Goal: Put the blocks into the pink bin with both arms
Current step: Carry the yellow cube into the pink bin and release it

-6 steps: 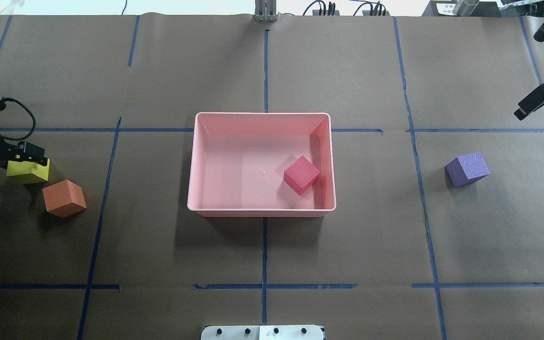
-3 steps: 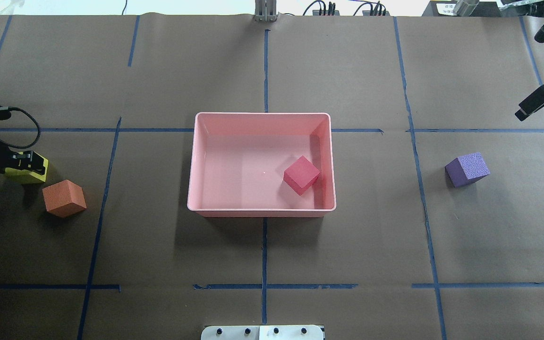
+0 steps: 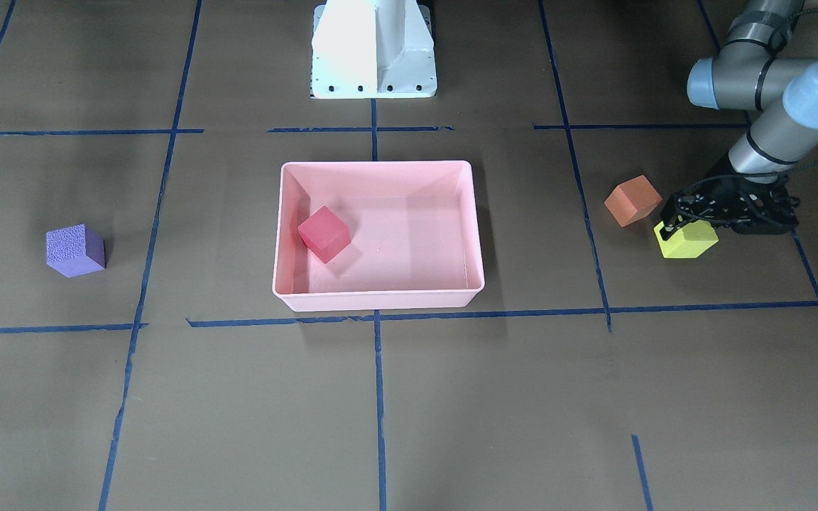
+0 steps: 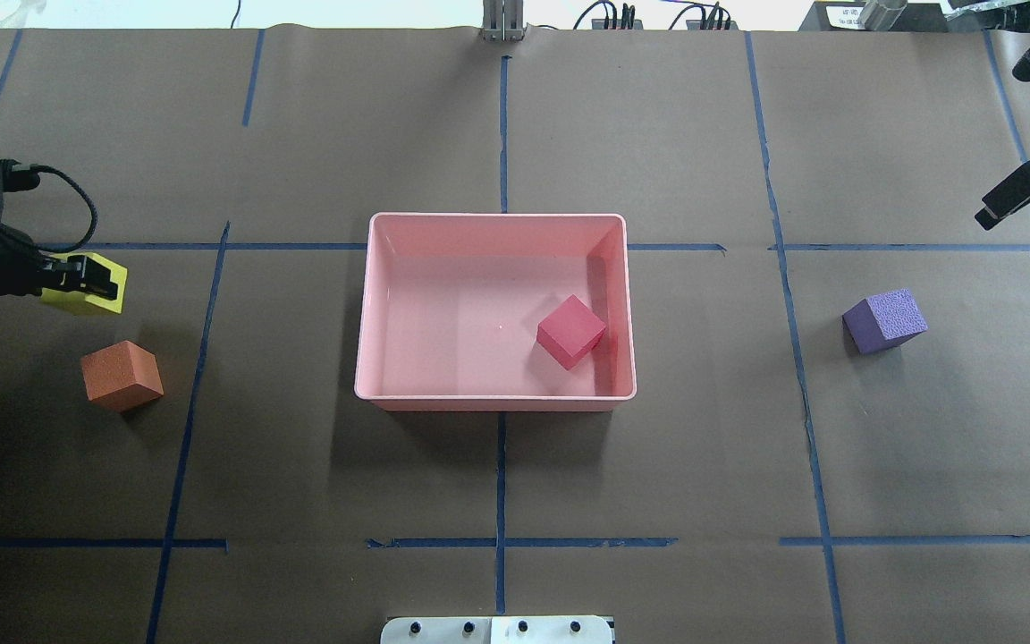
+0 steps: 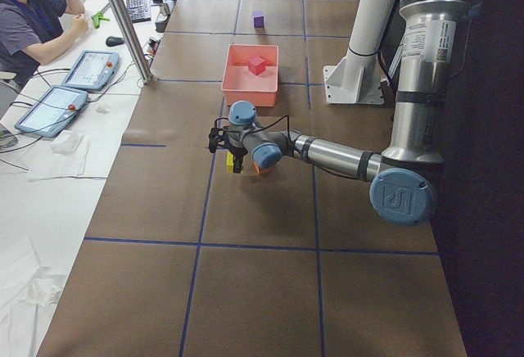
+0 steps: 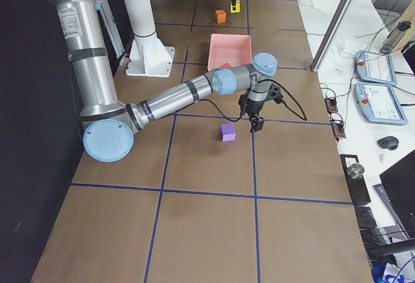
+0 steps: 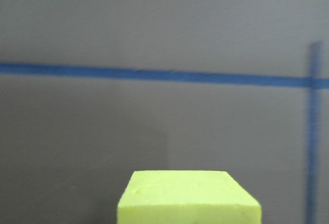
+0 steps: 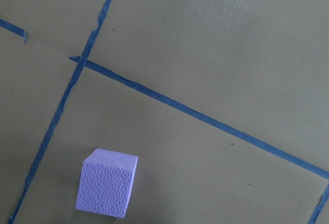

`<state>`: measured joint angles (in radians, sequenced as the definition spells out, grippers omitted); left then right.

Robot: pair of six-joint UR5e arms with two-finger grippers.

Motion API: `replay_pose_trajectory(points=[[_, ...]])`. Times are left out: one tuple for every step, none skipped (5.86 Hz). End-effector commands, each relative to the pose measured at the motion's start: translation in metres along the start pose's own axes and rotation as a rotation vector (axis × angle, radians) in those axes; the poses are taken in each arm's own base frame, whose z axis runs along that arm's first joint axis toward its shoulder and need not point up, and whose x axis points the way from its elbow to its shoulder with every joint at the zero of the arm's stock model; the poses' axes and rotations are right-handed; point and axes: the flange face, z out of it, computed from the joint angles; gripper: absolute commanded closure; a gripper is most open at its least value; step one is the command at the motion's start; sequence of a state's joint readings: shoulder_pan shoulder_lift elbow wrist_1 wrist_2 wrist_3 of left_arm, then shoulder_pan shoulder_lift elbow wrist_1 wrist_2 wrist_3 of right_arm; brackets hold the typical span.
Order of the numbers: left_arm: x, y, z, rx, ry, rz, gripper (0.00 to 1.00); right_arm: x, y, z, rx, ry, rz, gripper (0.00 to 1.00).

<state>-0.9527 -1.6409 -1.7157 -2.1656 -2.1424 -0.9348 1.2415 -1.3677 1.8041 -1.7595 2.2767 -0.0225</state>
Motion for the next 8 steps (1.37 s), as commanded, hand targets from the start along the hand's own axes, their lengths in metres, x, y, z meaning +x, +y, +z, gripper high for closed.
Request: replay_pose_trajectory(points=[[0.111,-0.05,-0.035,0.029,0.049,0.036,0.56,-0.003,-0.001,-0.001,0.004,-0.002,-0.003,0.0],[0.212,-0.059,-0.035,-0.054,0.019,0.037,0.56,-0.005,-0.002,-0.003,0.008,0.0,-0.009,0.0],[0.282,-0.043,-0.03,-0.092,0.018,-0.025,0.56,-0.006,-0.002,-0.003,0.007,-0.001,-0.007,0.0],[0.336,-0.016,-0.02,-0.095,0.027,-0.059,0.56,-0.013,-0.002,-0.003,0.008,-0.003,-0.018,0.0],[0.381,0.013,-0.01,-0.08,0.008,-0.087,0.54,-0.016,-0.002,-0.001,0.007,-0.006,-0.024,0.0],[0.393,0.033,0.006,-0.005,-0.035,-0.088,0.01,-0.023,-0.003,-0.001,0.006,-0.011,-0.036,0.0],[0.398,0.043,0.013,0.027,-0.052,-0.071,0.0,-0.051,-0.007,0.018,-0.006,-0.024,0.002,0.0],[0.397,0.044,0.014,0.025,-0.053,-0.07,0.0,-0.087,-0.012,0.045,0.045,-0.031,0.077,0.0]])
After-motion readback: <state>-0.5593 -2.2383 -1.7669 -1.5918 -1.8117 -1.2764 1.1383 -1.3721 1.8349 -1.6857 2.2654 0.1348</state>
